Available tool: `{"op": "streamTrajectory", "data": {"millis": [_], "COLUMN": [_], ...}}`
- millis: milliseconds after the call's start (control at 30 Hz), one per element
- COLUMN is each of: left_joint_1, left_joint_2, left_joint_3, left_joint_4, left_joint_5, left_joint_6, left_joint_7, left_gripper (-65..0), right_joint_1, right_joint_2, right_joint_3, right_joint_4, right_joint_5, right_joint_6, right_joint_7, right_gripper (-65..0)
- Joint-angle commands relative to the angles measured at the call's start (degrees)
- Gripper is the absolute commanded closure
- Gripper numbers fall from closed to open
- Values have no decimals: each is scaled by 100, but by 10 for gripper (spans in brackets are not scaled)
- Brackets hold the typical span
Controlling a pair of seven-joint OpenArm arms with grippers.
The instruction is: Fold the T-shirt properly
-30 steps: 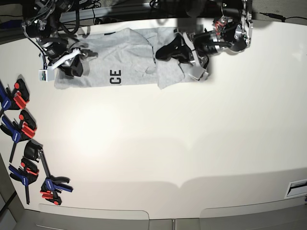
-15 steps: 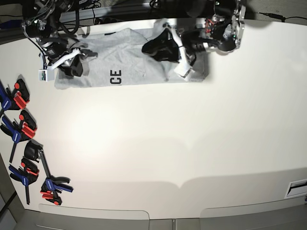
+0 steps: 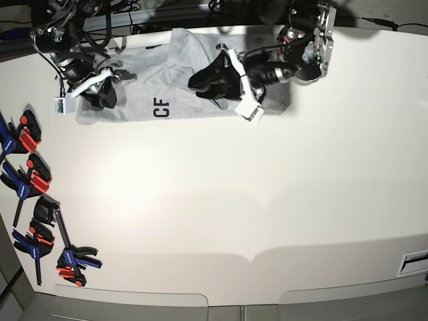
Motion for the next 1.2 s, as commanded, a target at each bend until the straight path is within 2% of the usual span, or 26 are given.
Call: {"op": "streamTrajectory", "data": {"millis": [0, 33, 133, 233, 433, 533, 667, 867, 1167], "left_joint_1": [-109, -125, -87, -11, 234, 229, 216, -66, -317], "left_joint_2": [-26, -63, -162, -315, -387, -367, -343, -339, 271], "left_joint_3": [-9, -50, -236, -291, -238, -22, 507, 1167, 1266], "left_joint_4": [107, 109, 111, 109, 109, 109, 109, 109, -203], "left_joint_5": [-131, -127, 468, 1088, 1506, 1624, 2173, 2522, 2699], "left_joint_6": [-52, -52, -48, 424, 505, 538, 1078, 1436, 1464], "left_joint_7": [33, 155, 262, 205, 63, 44, -369, -592, -1019], "left_gripper": [-63, 0, 0, 0, 0, 0, 0, 0, 0], "right_joint_1": [28, 28, 28, 28, 31, 31, 31, 28, 31], "right_joint_2": [63, 63, 63, 63, 61, 61, 61, 61, 59], "right_joint_3": [24, 24, 24, 24, 24, 24, 24, 24, 22], "right_joint_4": [105, 105, 105, 105, 105, 105, 105, 105, 105], "right_joint_5": [76, 61, 59, 63, 68, 94, 107, 107, 260], "right_joint_6": [-9, -9, -9, -9, -9, -9, -9, -9, -9], "right_joint_7": [149, 146, 142, 146, 155, 153, 153, 153, 155], "right_gripper": [-147, -147, -147, -147, -147, -147, -147, -147, -147]}}
